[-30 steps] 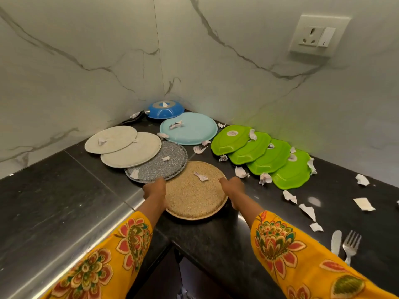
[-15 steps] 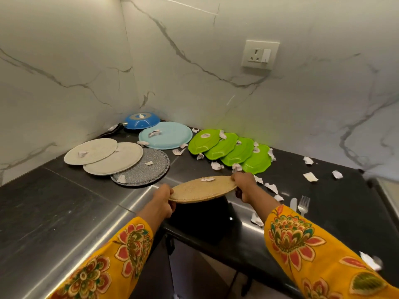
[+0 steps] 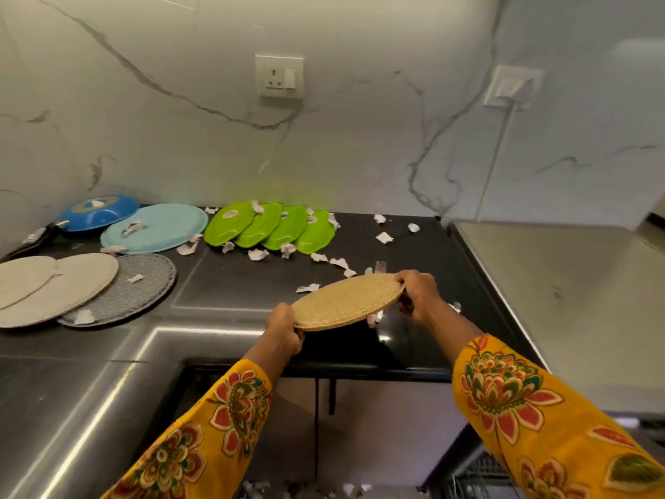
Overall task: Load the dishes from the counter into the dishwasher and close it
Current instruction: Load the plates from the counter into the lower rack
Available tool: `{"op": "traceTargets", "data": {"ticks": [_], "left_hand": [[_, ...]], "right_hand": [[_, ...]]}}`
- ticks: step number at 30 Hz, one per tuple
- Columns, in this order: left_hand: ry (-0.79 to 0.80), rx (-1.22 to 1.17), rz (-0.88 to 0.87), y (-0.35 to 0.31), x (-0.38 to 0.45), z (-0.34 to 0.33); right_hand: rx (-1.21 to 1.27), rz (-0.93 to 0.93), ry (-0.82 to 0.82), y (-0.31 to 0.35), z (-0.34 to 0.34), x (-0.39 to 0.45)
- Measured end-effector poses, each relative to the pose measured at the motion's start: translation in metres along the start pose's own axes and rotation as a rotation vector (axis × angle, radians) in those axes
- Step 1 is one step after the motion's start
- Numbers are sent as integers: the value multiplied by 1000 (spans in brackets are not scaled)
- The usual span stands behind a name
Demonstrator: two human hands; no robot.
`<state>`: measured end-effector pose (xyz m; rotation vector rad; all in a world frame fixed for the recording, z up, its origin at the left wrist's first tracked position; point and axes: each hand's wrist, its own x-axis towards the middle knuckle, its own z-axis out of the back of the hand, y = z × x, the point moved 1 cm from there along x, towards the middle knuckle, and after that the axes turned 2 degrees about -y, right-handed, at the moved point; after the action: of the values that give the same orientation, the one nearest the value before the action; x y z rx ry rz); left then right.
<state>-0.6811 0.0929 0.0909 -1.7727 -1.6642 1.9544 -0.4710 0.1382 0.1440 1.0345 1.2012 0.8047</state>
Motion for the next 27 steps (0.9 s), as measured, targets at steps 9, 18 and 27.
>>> {"op": "traceTargets", "data": {"ticks": [9, 18, 27], "left_hand": [[165, 14, -55, 74, -19, -91], [321, 14, 12, 196, -78, -181], [339, 72, 41, 301, -138, -236]], "right_hand": [[61, 33, -168, -23, 131, -6], [104, -42, -333, -61, 289, -17], [68, -84, -486, -98, 414, -36]]}}
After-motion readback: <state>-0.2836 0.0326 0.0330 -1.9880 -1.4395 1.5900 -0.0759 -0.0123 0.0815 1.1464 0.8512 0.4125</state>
